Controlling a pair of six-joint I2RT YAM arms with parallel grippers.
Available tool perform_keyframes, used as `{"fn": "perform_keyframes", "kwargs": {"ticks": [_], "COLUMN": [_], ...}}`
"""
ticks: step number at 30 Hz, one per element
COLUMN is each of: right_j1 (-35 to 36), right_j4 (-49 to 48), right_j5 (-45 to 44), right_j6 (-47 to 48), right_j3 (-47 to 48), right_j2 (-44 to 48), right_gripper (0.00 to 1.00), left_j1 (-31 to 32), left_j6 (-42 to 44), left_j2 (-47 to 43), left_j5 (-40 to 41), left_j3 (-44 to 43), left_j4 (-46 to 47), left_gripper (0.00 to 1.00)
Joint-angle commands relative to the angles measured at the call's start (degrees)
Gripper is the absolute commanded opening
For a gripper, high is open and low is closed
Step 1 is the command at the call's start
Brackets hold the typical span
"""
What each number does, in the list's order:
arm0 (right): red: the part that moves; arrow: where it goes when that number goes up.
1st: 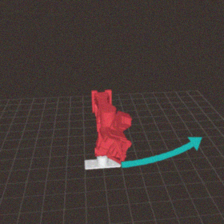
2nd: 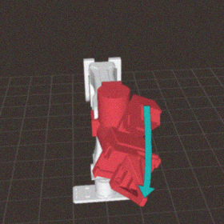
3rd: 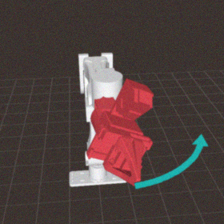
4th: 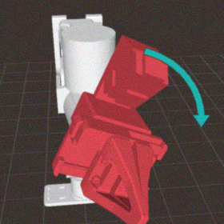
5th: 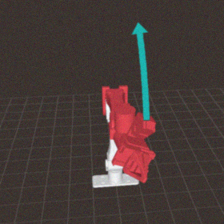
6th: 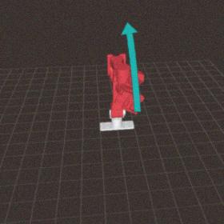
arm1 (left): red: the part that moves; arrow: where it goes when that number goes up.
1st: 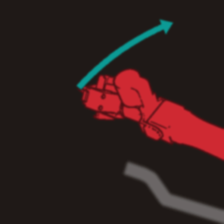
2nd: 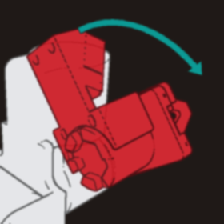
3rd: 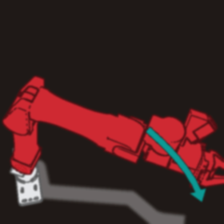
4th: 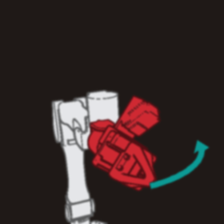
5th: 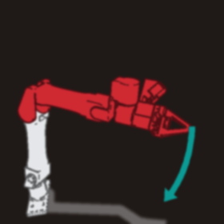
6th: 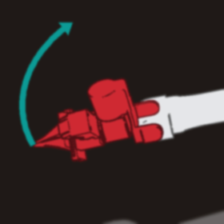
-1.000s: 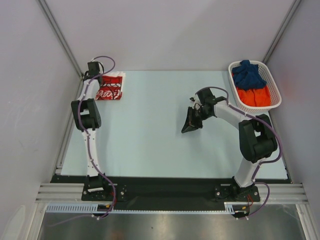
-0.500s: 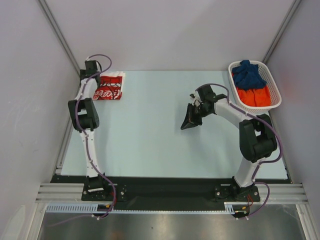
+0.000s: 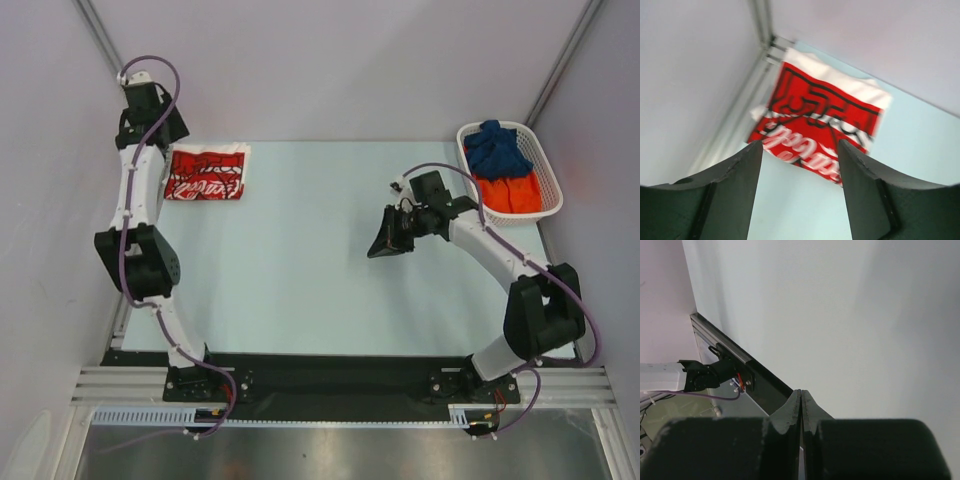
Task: Fold and stack the t-shirts
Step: Reset both grippers
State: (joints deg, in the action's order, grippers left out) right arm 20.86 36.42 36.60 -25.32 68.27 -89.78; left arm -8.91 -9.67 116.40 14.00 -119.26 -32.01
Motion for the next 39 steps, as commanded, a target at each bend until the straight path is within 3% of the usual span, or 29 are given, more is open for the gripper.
{"fn": "perform_keyframes", "kwargs": {"ticks": [1,14,18,21,22,27,32,36,39], "right_j1": [-0.5,-3.5,-5.2,-7.1,-7.2,-7.4,-7.5,-7.5,-7.6], "right_j4": [0.7,3.3,-2.2,-9.6,-14.5,-22.8,-14.7,-19.4,-21.7], "right_j5": [-1.3,-1.5,-1.8,2.1,2.9,3.0,-2.9,-4.2,-3.5], "right_j6": [1.8,2.1,0.0,-6.3,-8.4,-19.7,-20.1,-27.8,-32.0], "right_j3": [-1.4,-7.4,-16.9,-26.6,-29.5,-42.2,-48.8,-61.8,-66.0], "right_j2": [5.7,21.1,28.5,36.8,39.2,56.1,65.9,73.8,77.8], "right_gripper": [0.06,0.12,0.12,0.12,0.12,0.17,0.20,0.19,0.19], "left_j1": [1.5,5.5,12.3,16.6,17.3,17.9,17.9,17.9,17.8], "left_j6": [-10.6,-19.5,-26.9,-36.3,-37.9,-44.9,-50.6,-51.8,-55.0], "left_j2": [-7.2,-39.8,-53.4,-67.7,-76.3,-103.1,-123.8,-122.0,-124.5], "left_j5": [-12.1,-31.9,-34.2,-33.8,-33.9,-32.1,-33.2,-37.9,-38.9], "left_j3": [8.0,50.9,68.9,83.7,90.1,100.6,108.2,112.1,115.1], "left_j4": [-1.0,9.2,17.7,25.9,27.2,15.0,5.4,8.7,11.1], "left_gripper": [0.66,0.69,0.71,0.73,0.73,0.77,0.83,0.82,0.83]}}
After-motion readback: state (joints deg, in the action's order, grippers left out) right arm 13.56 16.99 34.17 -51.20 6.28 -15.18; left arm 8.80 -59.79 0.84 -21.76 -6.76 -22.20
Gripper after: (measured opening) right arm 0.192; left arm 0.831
